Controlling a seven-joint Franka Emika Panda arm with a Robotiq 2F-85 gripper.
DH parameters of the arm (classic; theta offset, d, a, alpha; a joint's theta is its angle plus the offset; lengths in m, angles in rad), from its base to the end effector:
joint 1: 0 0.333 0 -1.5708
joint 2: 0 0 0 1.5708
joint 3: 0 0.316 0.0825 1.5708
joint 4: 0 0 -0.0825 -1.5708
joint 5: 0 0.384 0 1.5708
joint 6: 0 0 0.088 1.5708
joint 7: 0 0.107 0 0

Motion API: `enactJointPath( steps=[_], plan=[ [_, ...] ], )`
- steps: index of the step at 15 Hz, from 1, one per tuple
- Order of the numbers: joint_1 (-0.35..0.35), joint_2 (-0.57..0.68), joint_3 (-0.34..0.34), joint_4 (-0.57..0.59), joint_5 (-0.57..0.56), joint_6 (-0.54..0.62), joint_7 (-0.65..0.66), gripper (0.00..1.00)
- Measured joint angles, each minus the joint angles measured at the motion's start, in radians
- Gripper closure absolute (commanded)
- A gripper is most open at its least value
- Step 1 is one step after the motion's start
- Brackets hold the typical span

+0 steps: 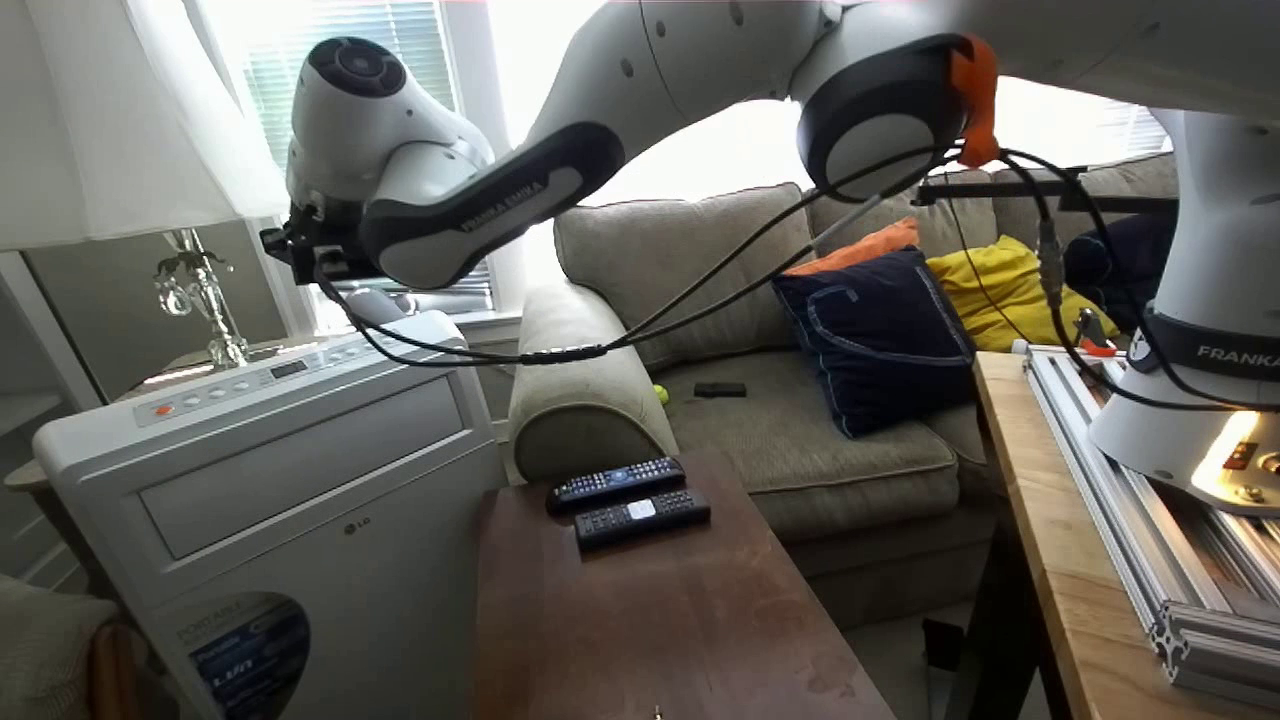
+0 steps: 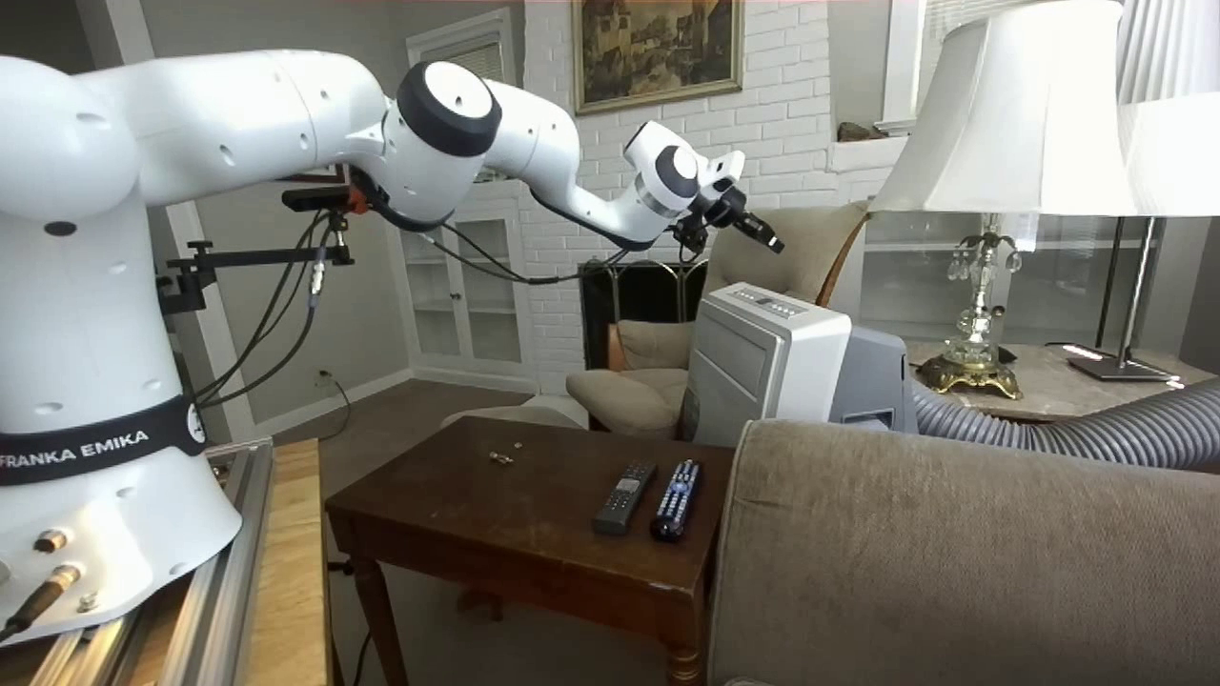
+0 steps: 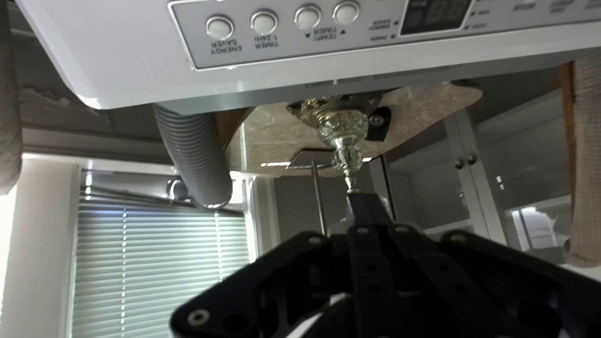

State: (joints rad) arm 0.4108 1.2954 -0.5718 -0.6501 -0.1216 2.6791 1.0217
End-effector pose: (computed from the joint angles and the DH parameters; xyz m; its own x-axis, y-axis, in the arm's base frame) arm 0.8335 0.1856 0.3000 0.4929 -0.3267 0.8064 -0.3782 -0.9152 -0.1396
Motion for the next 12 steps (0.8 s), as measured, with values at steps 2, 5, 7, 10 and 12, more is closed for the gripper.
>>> enactJointPath(
  steps=[2, 5, 7, 10, 12],
  plan=[
    [-0.025, -0.062, 0.103, -0.034, 0.016, -0.039, -0.133, 1.00],
    [-0.052, -0.155, 0.185, -0.104, 0.023, -0.133, -0.273, 1.00],
    [-0.064, -0.219, 0.210, -0.171, 0.023, -0.195, -0.343, 1.00],
    [-0.081, -0.316, 0.243, -0.292, 0.023, -0.253, -0.449, 1.00],
    [-0.098, -0.380, 0.275, -0.374, 0.021, -0.282, -0.515, 1.00]
  ],
)
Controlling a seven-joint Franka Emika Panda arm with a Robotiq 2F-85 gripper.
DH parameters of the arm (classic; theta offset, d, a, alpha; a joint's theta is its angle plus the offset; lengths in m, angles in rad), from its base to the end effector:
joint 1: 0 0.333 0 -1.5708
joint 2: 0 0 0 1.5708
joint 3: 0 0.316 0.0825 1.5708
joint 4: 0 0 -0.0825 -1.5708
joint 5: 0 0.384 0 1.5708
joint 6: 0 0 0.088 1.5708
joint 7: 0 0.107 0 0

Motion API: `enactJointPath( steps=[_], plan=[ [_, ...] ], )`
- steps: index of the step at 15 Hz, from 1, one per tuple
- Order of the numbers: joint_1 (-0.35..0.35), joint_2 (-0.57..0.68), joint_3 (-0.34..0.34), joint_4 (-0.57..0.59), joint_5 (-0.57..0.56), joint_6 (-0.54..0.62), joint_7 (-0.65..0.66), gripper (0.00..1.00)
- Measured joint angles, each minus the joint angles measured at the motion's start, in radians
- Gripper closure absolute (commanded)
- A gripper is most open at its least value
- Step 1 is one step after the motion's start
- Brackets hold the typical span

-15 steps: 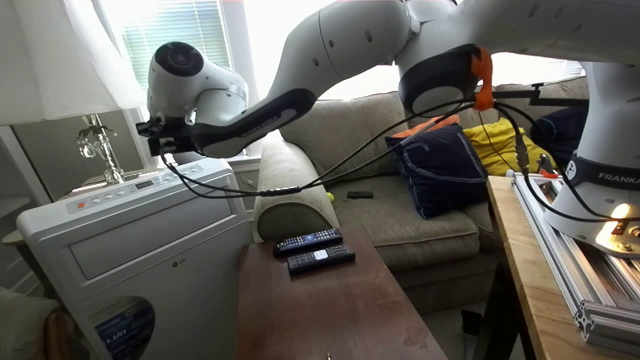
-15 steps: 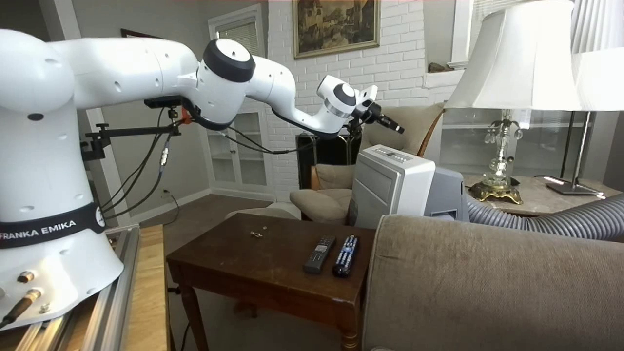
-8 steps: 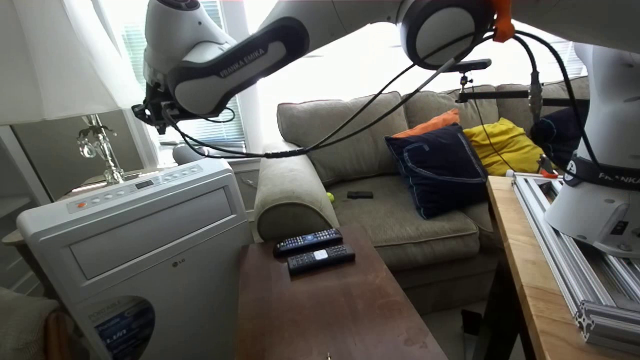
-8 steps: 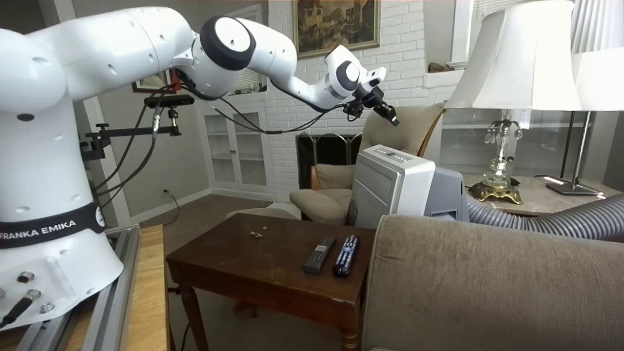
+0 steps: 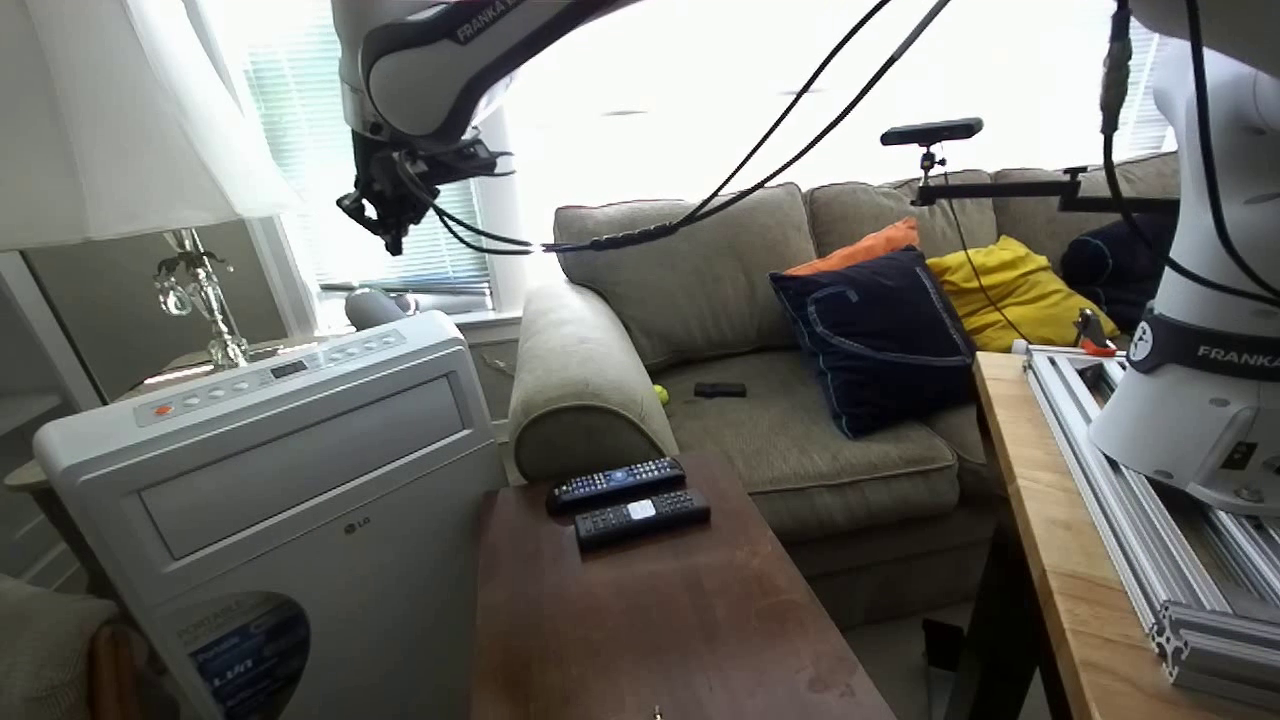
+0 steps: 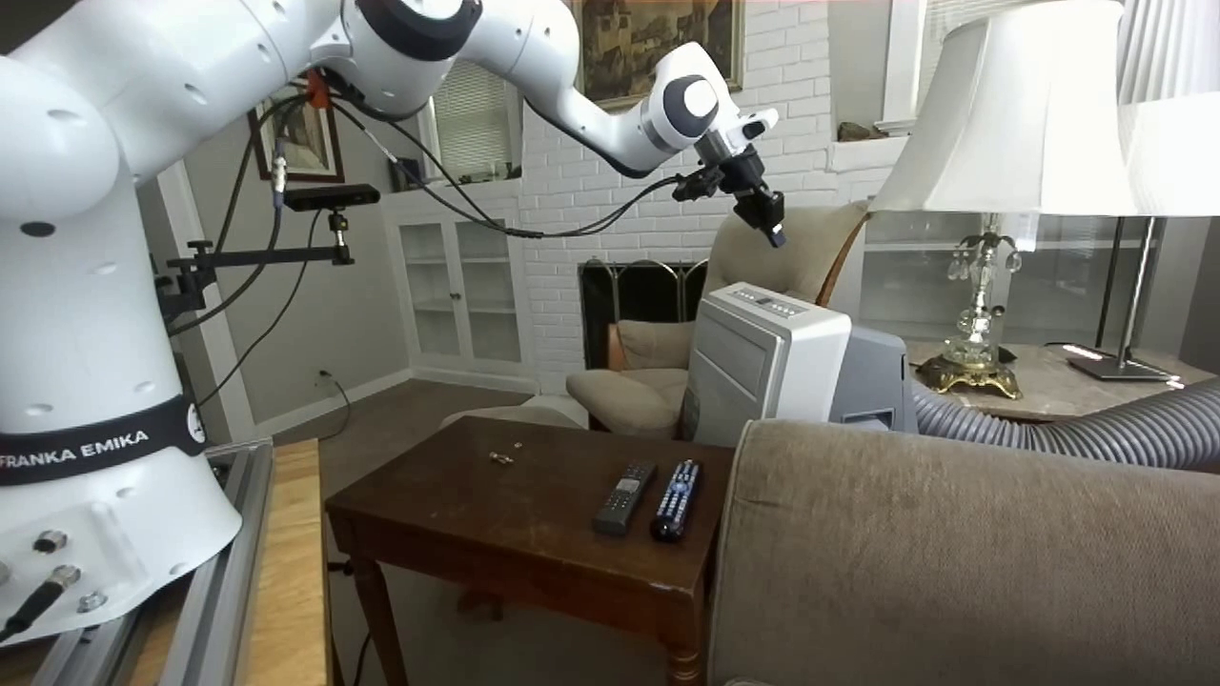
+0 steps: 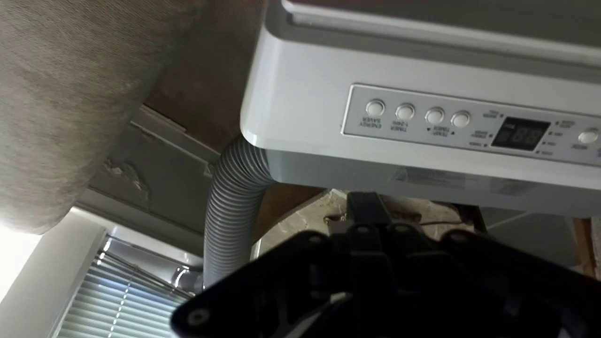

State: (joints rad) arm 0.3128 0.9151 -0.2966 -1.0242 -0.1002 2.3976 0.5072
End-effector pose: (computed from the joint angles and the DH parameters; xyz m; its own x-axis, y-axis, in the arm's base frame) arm 0.8072 0.1098 0.3591 0.8232 -0.2003 0.5312 -0.2801 -0.9572 0.0732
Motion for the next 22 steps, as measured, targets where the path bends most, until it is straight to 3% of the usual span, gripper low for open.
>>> enactJointPath(
  steps=[7, 13, 14, 16, 22],
  plan=[
    [-0.095, -0.215, 0.127, -0.302, -0.001, -0.075, -0.196, 1.00],
    [-0.169, -0.365, 0.176, -0.562, -0.003, -0.018, -0.323, 1.00],
    [-0.180, -0.382, 0.183, -0.594, -0.003, 0.008, -0.336, 0.74],
    [-0.193, -0.408, 0.195, -0.644, -0.003, 0.059, -0.362, 0.68],
    [-0.195, -0.416, 0.225, -0.692, -0.006, 0.258, -0.388, 0.26]
  ],
)
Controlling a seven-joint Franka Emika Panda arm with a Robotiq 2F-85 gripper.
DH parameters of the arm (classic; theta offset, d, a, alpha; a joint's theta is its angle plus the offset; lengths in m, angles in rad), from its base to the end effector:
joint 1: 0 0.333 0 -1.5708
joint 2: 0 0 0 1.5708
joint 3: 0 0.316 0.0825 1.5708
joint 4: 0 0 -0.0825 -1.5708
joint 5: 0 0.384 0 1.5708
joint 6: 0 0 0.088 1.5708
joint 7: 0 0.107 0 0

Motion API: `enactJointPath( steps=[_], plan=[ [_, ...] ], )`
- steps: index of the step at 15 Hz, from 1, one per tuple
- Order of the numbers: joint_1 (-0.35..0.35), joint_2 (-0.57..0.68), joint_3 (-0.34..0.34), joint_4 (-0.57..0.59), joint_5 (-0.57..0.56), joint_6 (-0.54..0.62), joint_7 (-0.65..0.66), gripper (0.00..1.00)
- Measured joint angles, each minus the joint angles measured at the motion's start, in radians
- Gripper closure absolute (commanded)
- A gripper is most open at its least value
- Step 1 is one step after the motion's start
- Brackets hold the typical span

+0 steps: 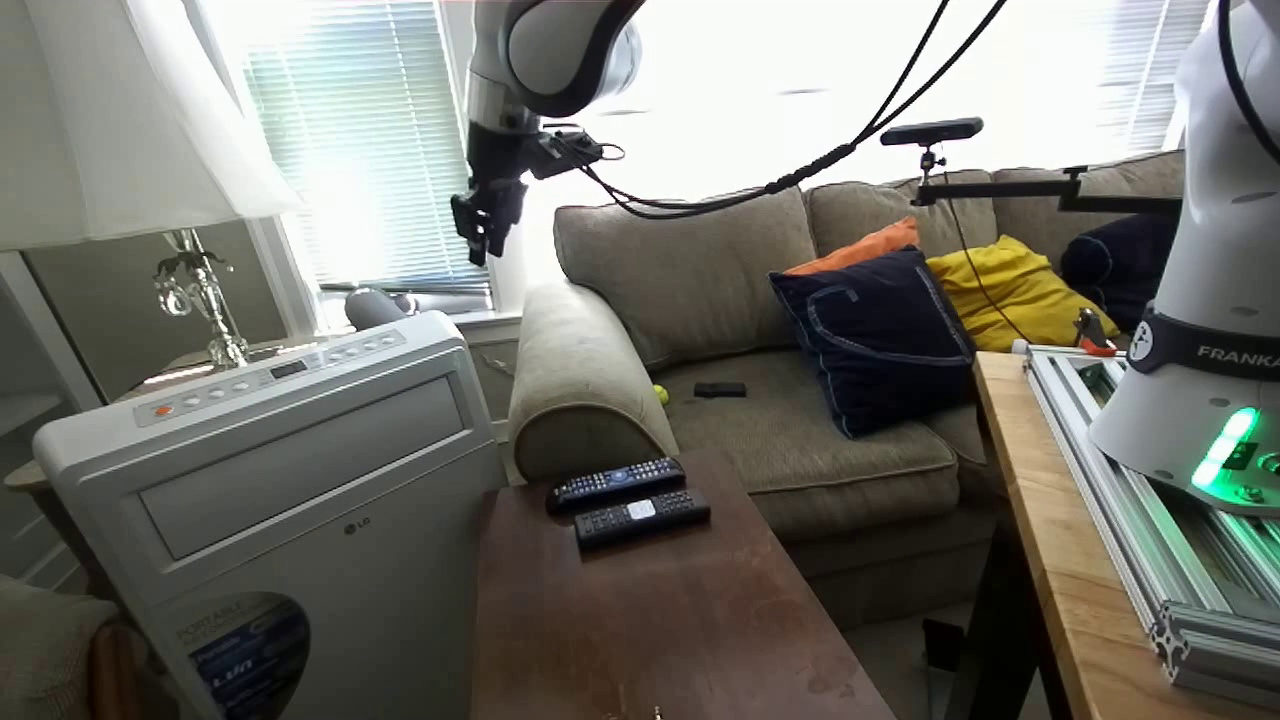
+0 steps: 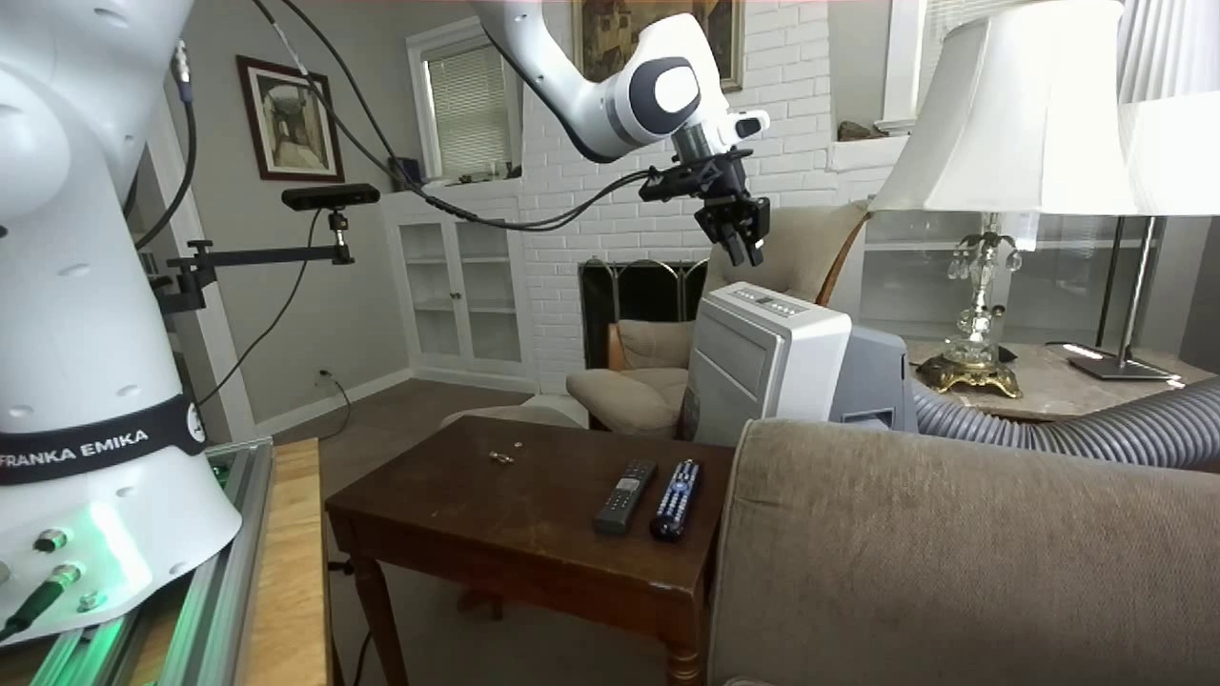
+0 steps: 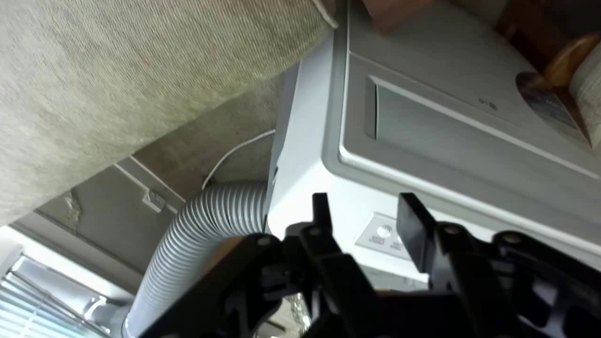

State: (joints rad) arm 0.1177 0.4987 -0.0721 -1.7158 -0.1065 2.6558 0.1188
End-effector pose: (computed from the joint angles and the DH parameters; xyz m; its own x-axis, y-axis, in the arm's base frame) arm 0.7042 0.0418 0.3480 0.9011 0.0394 0.4318 0.0107 -0.9976 0.0686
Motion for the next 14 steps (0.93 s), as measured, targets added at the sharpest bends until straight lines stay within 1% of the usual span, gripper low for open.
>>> enactJointPath(
  steps=[2, 4, 5, 6, 7, 8, 9, 10, 11, 13, 14],
  plan=[
    [0.026, 0.040, -0.014, 0.056, -0.008, 0.087, 0.063, 0.12],
    [0.073, 0.112, -0.051, 0.164, -0.008, 0.115, 0.168, 0.00],
    [0.105, 0.151, -0.083, 0.219, -0.011, 0.127, 0.224, 0.00],
    [0.140, 0.189, -0.121, 0.270, -0.014, 0.136, 0.283, 0.34],
    [0.176, 0.228, -0.161, 0.321, -0.016, 0.141, 0.338, 0.29],
    [0.210, 0.267, -0.200, 0.371, -0.019, 0.142, 0.387, 0.31],
    [0.236, 0.305, -0.231, 0.418, -0.019, 0.141, 0.425, 0.38],
    [0.253, 0.341, -0.247, 0.465, -0.019, 0.127, 0.452, 0.45],
    [0.260, 0.373, -0.249, 0.511, -0.019, 0.107, 0.463, 0.54],
    [0.251, 0.423, -0.225, 0.604, -0.019, 0.034, 0.451, 0.66],
    [0.239, 0.439, -0.206, 0.644, -0.019, 0.000, 0.426, 0.24]
  ],
)
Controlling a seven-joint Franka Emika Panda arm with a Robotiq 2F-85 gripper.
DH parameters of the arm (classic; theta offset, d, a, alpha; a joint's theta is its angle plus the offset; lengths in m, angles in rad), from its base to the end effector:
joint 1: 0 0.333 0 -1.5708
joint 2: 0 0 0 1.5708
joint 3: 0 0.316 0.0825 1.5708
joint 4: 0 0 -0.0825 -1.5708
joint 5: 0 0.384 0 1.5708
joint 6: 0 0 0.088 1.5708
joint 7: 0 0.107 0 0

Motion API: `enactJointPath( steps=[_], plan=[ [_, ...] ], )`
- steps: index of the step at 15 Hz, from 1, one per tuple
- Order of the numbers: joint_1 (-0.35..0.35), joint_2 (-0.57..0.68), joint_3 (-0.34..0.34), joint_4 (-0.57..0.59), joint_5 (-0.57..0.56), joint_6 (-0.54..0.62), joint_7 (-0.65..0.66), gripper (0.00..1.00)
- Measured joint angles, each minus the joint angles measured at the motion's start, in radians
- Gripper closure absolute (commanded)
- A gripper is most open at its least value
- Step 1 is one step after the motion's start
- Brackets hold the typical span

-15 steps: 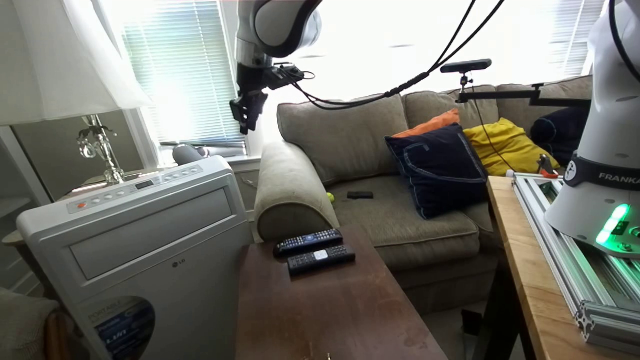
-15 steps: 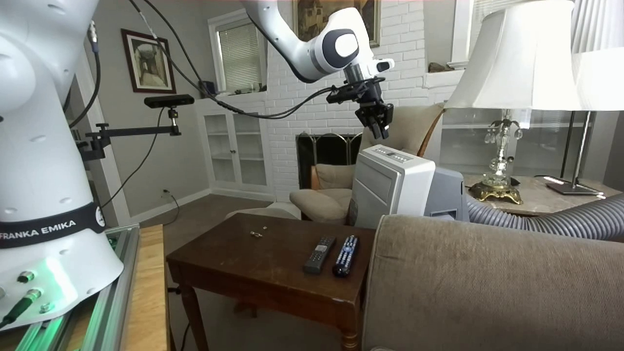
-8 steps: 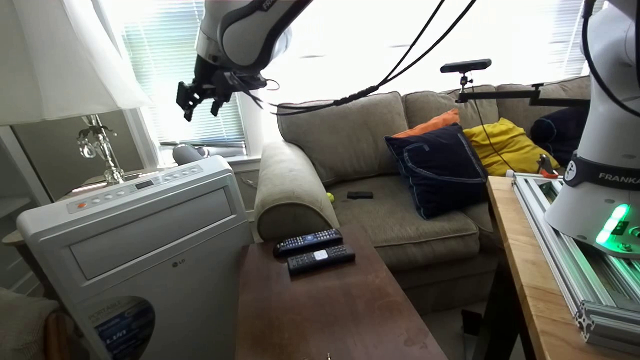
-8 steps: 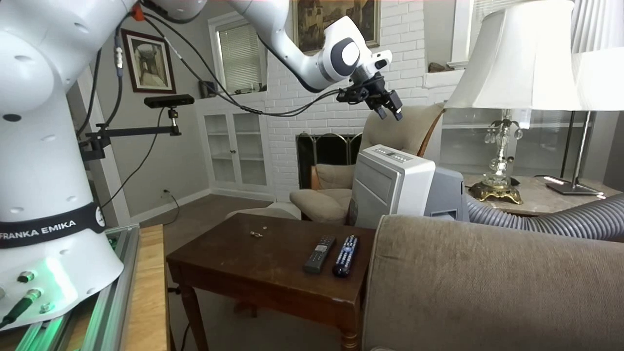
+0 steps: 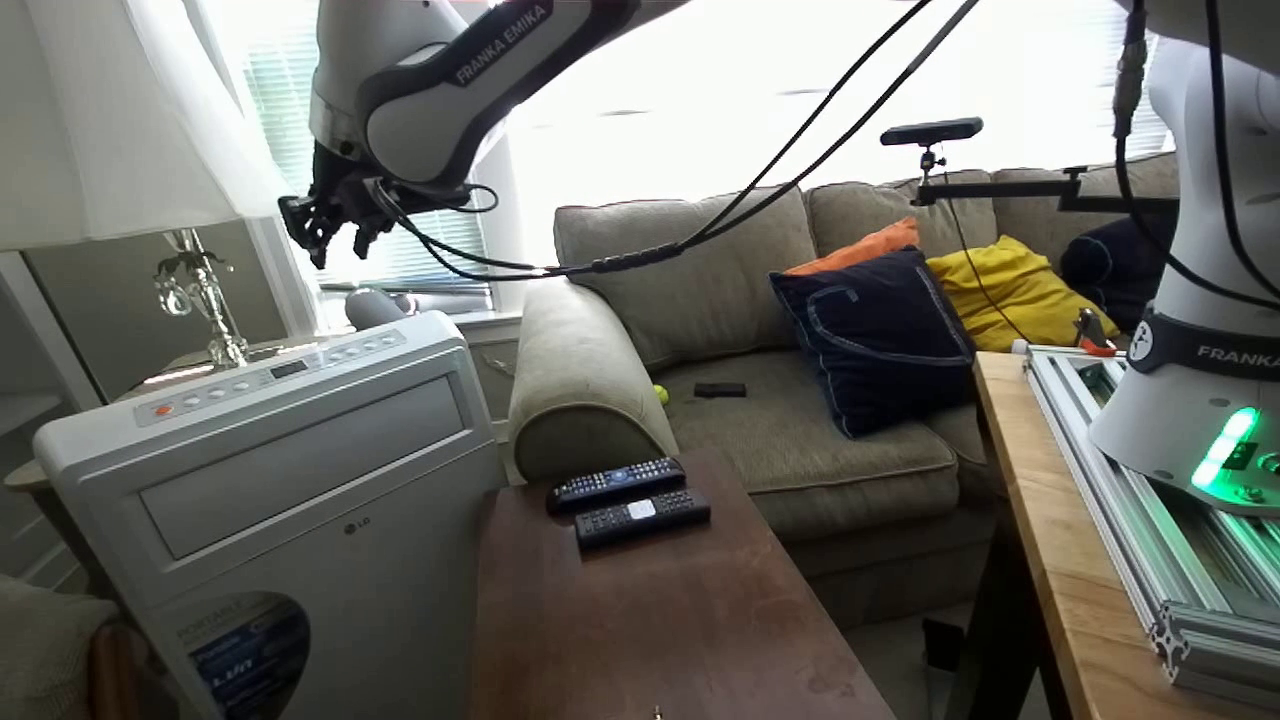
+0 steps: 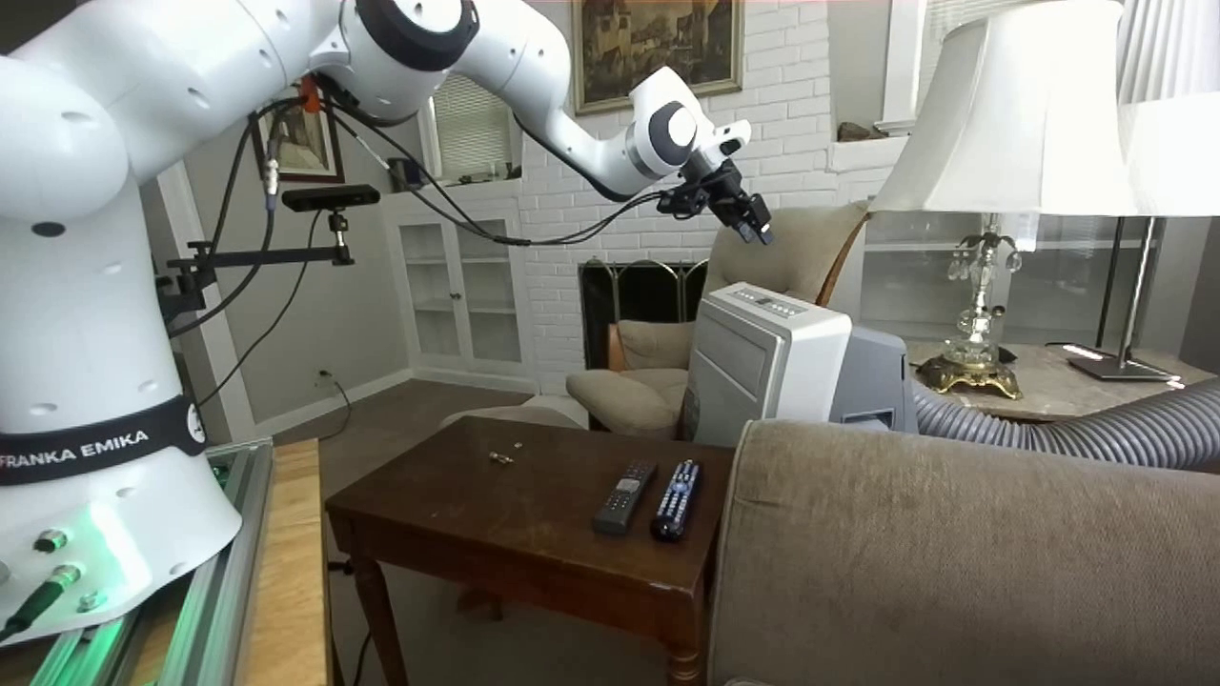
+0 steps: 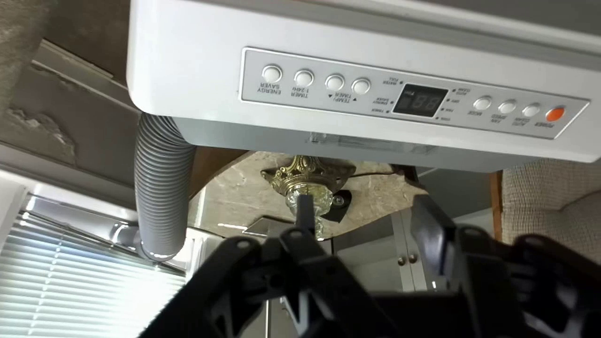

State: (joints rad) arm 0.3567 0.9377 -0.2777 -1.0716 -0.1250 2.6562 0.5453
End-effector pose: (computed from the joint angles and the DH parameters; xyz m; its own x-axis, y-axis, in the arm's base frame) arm 0.8048 0.1613 0.3468 0.7370 -0.1451 0.6602 -0.1809 -0.9834 -0.0141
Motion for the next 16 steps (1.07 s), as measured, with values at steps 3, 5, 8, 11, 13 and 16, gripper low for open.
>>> enactJointPath(
  steps=[3, 5, 8, 11, 13, 16],
  plan=[
    [-0.039, 0.014, 0.044, 0.066, 0.000, -0.055, -0.083, 0.47],
    [-0.059, 0.014, 0.055, 0.091, 0.000, -0.061, -0.103, 0.33],
    [-0.067, 0.015, 0.062, 0.100, 0.000, -0.062, -0.110, 0.07],
    [-0.067, 0.016, 0.071, 0.098, 0.000, -0.064, -0.118, 0.00],
    [-0.078, 0.011, 0.103, 0.076, 0.000, -0.079, -0.169, 0.00],
    [-0.122, -0.023, 0.166, -0.004, 0.003, -0.089, -0.286, 0.00]
  ],
)
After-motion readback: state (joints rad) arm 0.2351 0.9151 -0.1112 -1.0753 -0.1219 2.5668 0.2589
